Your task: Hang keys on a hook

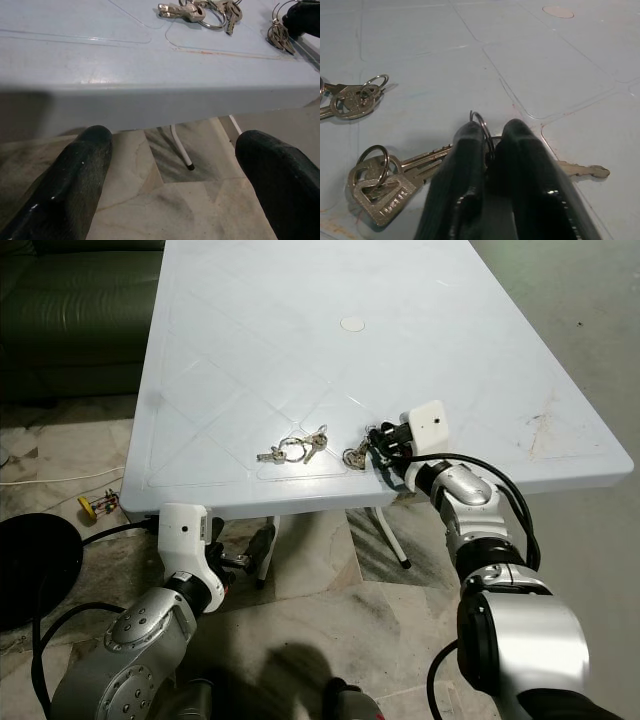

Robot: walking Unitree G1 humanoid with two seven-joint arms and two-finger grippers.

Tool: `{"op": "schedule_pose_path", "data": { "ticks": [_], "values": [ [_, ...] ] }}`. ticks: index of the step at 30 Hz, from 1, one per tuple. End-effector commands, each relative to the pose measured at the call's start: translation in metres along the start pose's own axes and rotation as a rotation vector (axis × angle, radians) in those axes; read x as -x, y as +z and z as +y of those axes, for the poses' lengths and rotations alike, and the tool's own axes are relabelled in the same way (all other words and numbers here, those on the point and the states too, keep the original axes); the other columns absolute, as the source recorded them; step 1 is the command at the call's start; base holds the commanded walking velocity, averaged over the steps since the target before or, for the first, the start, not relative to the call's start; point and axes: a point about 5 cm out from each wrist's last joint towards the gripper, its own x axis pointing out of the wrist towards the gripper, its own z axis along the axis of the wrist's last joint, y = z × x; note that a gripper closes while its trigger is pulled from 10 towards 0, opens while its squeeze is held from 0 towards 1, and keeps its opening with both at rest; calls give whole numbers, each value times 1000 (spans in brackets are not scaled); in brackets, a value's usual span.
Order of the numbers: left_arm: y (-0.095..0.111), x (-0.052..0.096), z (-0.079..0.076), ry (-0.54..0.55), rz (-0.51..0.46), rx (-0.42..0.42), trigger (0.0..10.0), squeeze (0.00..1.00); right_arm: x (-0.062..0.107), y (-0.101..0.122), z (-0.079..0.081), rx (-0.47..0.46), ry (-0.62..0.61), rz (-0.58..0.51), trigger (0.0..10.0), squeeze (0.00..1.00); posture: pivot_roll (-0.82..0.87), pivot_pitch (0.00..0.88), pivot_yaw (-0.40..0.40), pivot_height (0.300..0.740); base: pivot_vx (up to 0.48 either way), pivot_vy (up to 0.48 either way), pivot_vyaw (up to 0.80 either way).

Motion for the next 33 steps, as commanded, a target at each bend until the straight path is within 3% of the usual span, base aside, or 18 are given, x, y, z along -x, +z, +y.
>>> {"op": "schedule_pose_path", "data": {
  "ticks": [1,21,28,31,32,33],
  "values": [
    [-1,3,-5,-7,5,19,10000,0,4,-4,-4,-4,-4,17,0,0,105,271,-61,740,0,0,0],
    [-2,1,-6,-6,8,23,10000,0,5,3,-10,-32,-33,-28,0,0,105,270,-63,740,0,0,0],
    [5,-8,2,20,-27,11,10000,0,0,26,-21,-222,-185,-193,0,0,93,249,-70,740,0,0,0],
    [10,-15,7,38,-49,-2,10000,0,0,32,-21,-253,-210,-262,0,0,88,237,-75,740,0,0,0],
    [14,-18,11,48,-61,0,10000,0,-1,35,-21,-265,-225,-290,706,0,85,233,-76,740,0,0,0],
    [16,-20,13,51,-71,-4,10000,0,-1,38,-21,-271,-238,-319,2078,0,81,227,-79,740,0,0,0]
  ]
}}
